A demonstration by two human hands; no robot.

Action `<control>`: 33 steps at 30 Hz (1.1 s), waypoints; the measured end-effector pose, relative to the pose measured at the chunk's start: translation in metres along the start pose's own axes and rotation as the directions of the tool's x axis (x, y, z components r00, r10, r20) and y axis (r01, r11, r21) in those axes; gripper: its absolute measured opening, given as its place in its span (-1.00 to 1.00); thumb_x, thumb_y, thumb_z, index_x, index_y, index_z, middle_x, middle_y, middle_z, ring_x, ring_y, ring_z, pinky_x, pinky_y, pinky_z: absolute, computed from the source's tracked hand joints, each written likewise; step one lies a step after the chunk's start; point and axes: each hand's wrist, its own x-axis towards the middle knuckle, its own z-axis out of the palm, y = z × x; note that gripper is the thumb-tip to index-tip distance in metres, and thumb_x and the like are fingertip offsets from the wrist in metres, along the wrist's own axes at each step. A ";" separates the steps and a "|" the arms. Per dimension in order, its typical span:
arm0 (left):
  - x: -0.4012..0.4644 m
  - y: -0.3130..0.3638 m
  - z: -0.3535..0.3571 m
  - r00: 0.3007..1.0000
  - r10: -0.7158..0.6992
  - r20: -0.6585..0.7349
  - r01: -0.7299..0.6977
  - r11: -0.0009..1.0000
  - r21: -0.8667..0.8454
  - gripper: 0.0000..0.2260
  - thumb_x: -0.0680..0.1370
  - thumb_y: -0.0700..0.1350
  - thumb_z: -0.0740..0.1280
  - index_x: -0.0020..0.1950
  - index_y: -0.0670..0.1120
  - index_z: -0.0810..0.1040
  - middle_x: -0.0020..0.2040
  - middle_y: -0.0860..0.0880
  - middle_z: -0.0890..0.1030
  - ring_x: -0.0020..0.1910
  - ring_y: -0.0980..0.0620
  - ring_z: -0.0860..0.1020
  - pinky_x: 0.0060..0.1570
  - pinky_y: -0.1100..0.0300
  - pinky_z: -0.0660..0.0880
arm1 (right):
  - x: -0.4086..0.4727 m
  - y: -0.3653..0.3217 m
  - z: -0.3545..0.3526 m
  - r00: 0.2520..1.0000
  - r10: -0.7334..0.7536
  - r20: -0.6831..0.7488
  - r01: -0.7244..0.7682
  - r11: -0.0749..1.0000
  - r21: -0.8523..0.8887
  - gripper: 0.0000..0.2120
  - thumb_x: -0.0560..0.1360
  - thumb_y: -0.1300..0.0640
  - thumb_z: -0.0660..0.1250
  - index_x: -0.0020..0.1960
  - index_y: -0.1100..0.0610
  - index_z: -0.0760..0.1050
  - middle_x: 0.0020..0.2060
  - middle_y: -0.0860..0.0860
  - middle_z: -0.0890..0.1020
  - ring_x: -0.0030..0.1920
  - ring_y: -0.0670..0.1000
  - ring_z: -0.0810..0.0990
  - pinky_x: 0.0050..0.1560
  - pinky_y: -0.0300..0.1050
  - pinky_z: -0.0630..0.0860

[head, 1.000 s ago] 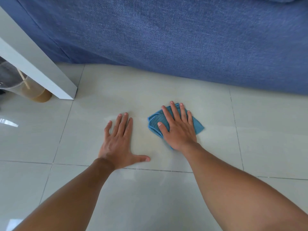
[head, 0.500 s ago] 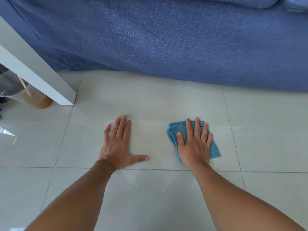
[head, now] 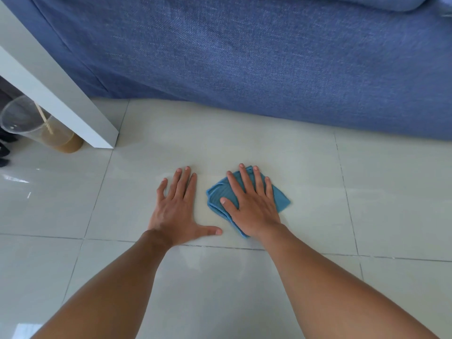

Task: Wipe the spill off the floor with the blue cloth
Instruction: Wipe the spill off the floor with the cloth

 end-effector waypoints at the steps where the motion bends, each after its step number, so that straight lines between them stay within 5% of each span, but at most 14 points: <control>1: 0.000 0.000 -0.001 1.000 0.001 0.006 -0.001 1.000 0.009 0.37 0.09 0.74 0.05 0.62 -0.18 -0.07 0.65 -0.14 -0.12 0.62 -0.07 -0.20 0.57 -0.17 -0.16 | 0.006 -0.004 -0.001 1.000 -0.008 0.006 0.008 1.000 0.011 -0.33 0.60 -0.33 -0.05 0.63 -0.18 -0.14 0.65 -0.07 -0.21 0.61 0.09 -0.34 0.57 0.17 -0.33; 6: 0.001 0.000 0.001 1.000 0.001 -0.009 0.000 1.000 0.006 0.37 0.10 0.74 0.09 0.62 -0.21 0.00 0.65 -0.15 -0.05 0.63 -0.08 -0.13 0.57 -0.18 -0.11 | 0.033 -0.019 -0.003 1.000 -0.012 -0.012 0.013 0.999 0.034 -0.33 0.60 -0.34 -0.05 0.63 -0.17 -0.12 0.65 -0.07 -0.19 0.61 0.09 -0.34 0.57 0.19 -0.32; 19: 0.002 -0.001 0.002 1.000 -0.021 -0.019 0.020 0.999 -0.043 0.40 0.07 0.74 0.13 0.62 -0.13 -0.23 0.65 -0.09 -0.12 0.63 -0.02 -0.18 0.58 -0.14 -0.11 | 0.081 -0.035 -0.007 0.999 0.009 -0.037 -0.007 0.998 0.062 -0.33 0.59 -0.34 -0.07 0.64 -0.16 -0.10 0.65 -0.08 -0.16 0.62 0.10 -0.31 0.56 0.18 -0.34; 25: 0.002 -0.001 0.001 0.999 -0.037 0.010 0.038 0.999 -0.023 0.42 0.08 0.74 0.11 0.62 -0.20 -0.15 0.65 -0.12 -0.13 0.63 -0.03 -0.18 0.58 -0.15 -0.11 | 0.084 -0.023 -0.014 1.000 -0.006 0.000 0.006 0.998 0.063 -0.34 0.59 -0.34 -0.06 0.63 -0.19 -0.11 0.65 -0.12 -0.18 0.61 0.05 -0.32 0.57 0.16 -0.34; 33: 0.002 0.001 0.000 0.999 -0.040 0.009 0.039 0.999 0.010 0.40 0.09 0.74 0.06 0.61 -0.24 -0.08 0.65 -0.16 -0.07 0.63 -0.07 -0.14 0.57 -0.16 -0.09 | 0.051 0.040 -0.026 0.984 0.179 -0.001 -0.179 0.983 0.047 -0.33 0.61 -0.33 -0.09 0.64 -0.15 -0.17 0.64 -0.10 -0.23 0.61 0.05 -0.32 0.58 0.14 -0.31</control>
